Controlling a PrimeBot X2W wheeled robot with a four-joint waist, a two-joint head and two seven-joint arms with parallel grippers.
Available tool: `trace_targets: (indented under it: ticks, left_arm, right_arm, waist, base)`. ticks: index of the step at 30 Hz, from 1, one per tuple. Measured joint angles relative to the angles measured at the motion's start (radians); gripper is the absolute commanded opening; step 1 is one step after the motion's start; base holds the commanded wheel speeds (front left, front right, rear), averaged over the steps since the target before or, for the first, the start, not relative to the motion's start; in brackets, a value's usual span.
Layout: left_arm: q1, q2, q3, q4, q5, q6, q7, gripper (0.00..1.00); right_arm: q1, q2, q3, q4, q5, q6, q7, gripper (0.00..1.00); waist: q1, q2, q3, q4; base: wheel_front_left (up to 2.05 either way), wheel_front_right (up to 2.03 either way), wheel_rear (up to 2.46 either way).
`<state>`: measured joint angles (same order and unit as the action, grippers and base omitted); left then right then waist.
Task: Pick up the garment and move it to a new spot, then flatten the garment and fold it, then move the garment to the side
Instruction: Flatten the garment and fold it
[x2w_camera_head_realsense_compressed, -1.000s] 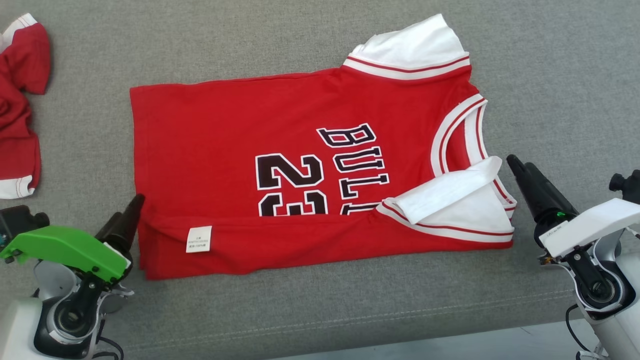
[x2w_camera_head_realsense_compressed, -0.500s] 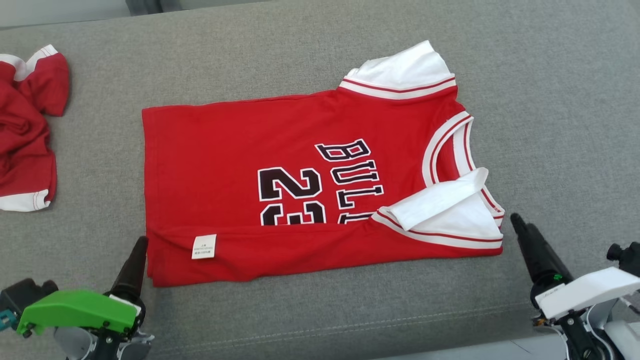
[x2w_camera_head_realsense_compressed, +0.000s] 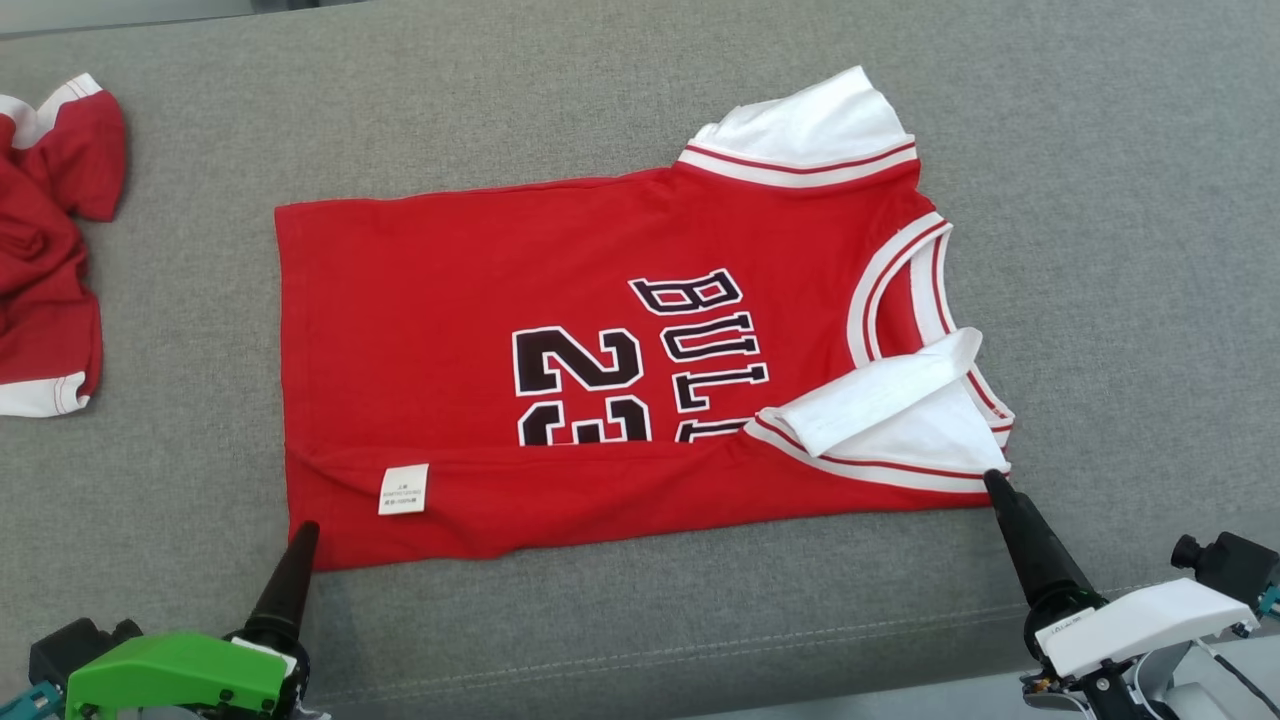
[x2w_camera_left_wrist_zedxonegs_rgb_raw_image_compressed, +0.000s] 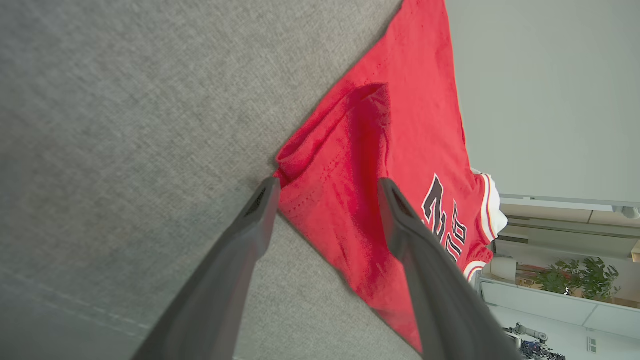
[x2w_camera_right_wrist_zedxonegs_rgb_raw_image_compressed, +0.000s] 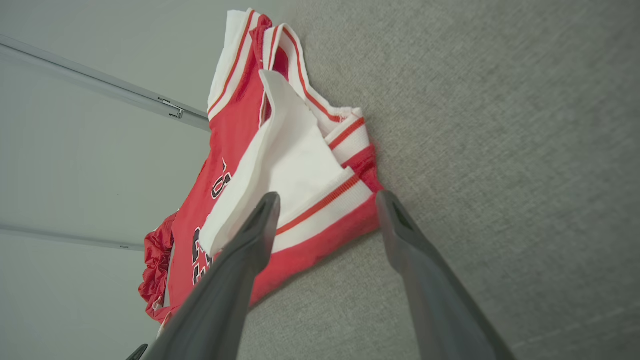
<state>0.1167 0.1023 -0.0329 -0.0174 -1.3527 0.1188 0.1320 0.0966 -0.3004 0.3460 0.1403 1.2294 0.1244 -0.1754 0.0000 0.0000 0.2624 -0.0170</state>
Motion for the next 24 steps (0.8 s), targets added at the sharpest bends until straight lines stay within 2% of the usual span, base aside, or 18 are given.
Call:
trace_targets:
  ticks: [8,24]
  left_arm:
    - [0.028,-0.004,0.014,0.017,-0.035,0.000,0.014,1.00]
    - [0.015,-0.014,0.003,0.035,-0.057,-0.006,0.022,0.83]
  right_arm:
    - [0.015,0.025,0.016,0.028,0.013,0.000,-0.002,1.00]
    - [-0.012,0.049,0.034,0.062,0.023,0.000,-0.010,1.00]
  waist:
    - [0.0000,0.0000,0.006,-0.003]
    - [0.0000,0.0000,0.019,-0.008]
  base:
    - [0.00,0.00,0.00]
    - [0.00,0.00,0.00]
